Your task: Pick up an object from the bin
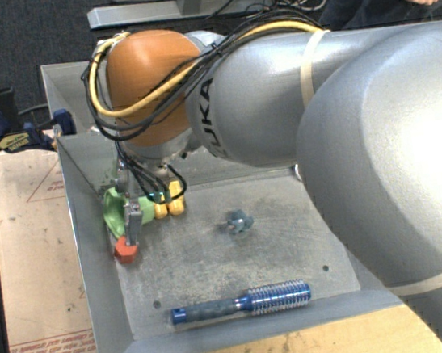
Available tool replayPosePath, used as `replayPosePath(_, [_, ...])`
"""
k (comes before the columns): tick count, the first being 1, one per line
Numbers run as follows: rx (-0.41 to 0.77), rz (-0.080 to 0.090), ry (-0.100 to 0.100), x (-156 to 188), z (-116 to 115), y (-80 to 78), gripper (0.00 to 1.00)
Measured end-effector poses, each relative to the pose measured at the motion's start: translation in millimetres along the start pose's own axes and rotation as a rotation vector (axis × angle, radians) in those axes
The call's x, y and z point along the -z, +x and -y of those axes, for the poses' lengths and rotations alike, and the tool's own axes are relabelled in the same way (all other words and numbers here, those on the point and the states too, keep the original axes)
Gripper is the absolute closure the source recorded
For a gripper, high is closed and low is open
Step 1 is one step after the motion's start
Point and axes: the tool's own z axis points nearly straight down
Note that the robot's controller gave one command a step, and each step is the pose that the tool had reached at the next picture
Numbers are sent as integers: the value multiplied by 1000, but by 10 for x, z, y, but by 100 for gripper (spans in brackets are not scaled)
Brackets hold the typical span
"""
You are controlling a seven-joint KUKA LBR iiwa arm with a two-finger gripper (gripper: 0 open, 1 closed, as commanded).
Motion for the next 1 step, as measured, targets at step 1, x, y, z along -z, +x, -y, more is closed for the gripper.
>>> replayPosePath(1, [31, 10, -1, -649, 236, -125, 0])
